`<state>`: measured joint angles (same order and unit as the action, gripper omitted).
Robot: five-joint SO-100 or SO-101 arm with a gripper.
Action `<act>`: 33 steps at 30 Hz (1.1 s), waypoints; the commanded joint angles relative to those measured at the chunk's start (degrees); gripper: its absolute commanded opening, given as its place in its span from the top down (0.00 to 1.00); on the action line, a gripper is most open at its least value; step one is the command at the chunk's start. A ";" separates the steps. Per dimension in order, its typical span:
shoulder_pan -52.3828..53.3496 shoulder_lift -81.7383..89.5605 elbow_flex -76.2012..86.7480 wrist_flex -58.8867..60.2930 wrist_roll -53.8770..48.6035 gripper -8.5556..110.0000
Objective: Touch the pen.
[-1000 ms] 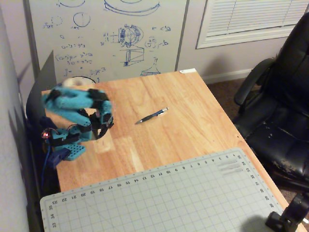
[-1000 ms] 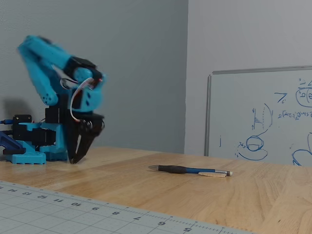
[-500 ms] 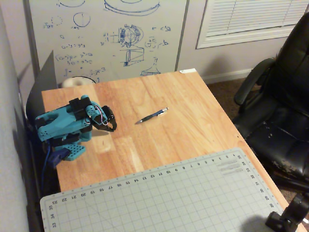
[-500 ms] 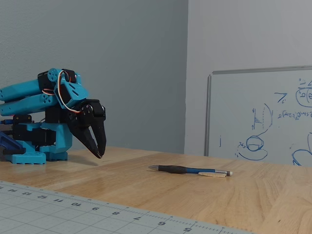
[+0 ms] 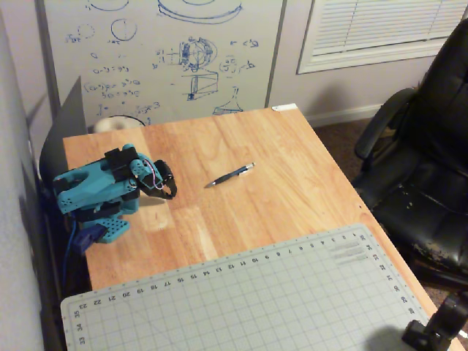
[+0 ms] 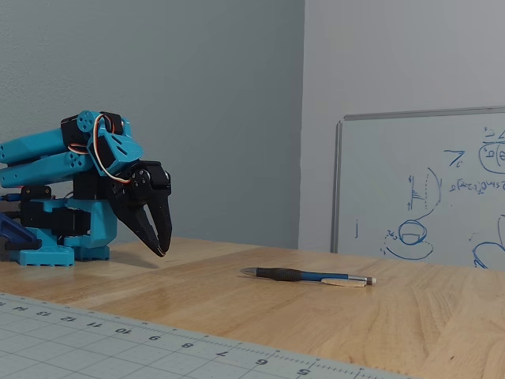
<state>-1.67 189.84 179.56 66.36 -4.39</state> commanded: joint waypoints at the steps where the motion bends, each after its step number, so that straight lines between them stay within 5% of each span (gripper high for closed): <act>1: -0.09 0.26 -1.49 -0.70 -0.35 0.93; 12: -0.26 -3.25 -12.22 -0.79 -0.26 0.93; 33: -1.14 -76.73 -65.83 -10.37 -0.35 0.93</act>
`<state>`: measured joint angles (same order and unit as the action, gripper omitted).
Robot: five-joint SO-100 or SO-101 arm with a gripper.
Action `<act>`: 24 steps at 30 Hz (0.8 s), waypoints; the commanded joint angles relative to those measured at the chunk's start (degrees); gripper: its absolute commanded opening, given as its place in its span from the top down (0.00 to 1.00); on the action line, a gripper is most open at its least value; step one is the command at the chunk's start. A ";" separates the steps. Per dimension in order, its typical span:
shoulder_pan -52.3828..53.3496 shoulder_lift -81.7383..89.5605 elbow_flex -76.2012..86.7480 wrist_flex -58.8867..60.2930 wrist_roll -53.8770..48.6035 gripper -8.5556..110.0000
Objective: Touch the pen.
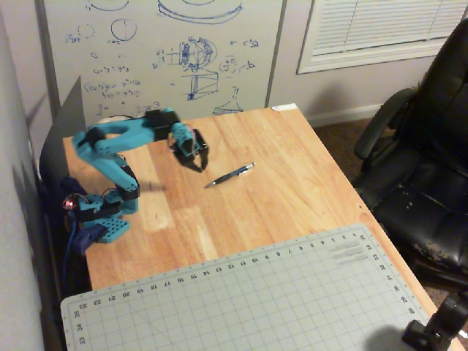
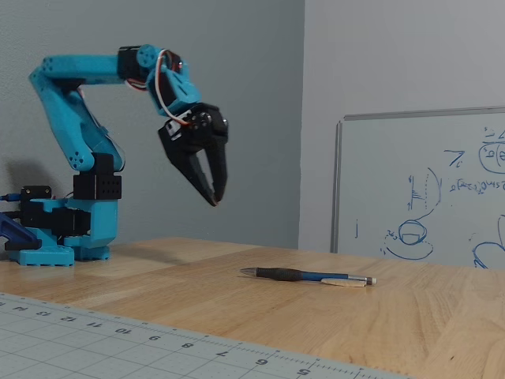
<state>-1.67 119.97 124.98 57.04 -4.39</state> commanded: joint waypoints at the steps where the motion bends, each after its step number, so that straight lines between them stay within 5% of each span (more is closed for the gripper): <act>1: -2.02 -9.49 -13.54 -1.05 -0.35 0.93; 24: -7.47 -39.99 -38.23 -1.14 0.62 0.93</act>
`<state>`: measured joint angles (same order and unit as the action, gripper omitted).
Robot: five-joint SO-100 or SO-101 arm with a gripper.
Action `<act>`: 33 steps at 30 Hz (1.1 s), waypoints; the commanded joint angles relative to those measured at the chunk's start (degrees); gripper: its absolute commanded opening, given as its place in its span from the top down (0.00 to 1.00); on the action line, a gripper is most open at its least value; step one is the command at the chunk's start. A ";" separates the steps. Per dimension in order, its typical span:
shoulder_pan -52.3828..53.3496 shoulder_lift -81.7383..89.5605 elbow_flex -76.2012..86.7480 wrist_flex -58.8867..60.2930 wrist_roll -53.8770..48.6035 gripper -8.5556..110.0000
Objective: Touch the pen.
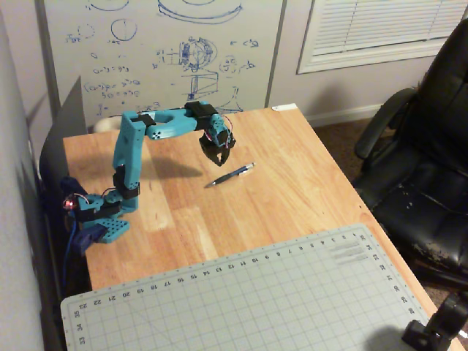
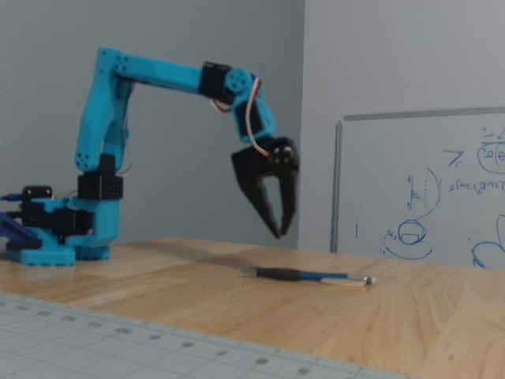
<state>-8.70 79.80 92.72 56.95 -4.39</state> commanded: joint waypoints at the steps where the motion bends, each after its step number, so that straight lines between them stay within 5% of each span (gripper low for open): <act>1: -0.35 -0.18 -6.15 -1.05 0.62 0.93; 33: 4.66 -5.19 -5.27 -0.88 0.53 0.92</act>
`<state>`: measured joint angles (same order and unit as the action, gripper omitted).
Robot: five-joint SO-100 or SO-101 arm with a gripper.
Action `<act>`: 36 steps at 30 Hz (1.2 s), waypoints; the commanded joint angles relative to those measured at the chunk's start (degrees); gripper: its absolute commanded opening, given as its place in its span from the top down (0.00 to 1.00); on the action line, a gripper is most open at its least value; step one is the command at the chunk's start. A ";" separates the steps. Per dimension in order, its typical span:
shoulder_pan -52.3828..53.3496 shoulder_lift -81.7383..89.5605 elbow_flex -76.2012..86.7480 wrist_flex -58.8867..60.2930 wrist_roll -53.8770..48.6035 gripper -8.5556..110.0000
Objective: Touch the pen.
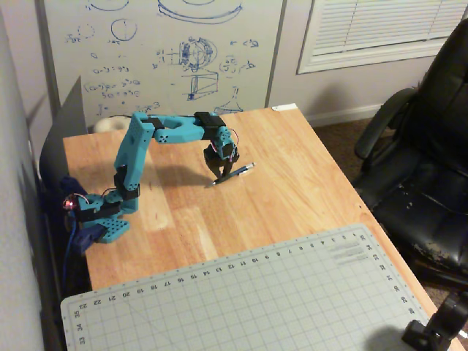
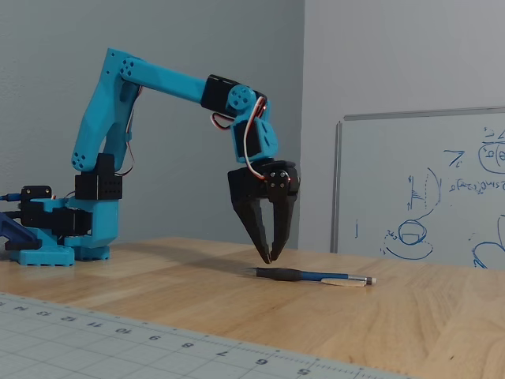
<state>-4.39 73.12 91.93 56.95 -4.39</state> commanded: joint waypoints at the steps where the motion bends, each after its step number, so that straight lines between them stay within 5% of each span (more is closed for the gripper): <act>1: 0.26 1.49 -4.48 -0.88 0.53 0.92; 36: -4.13 3.96 -4.57 -0.26 0.70 0.93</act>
<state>-7.91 71.02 90.97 56.95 -4.39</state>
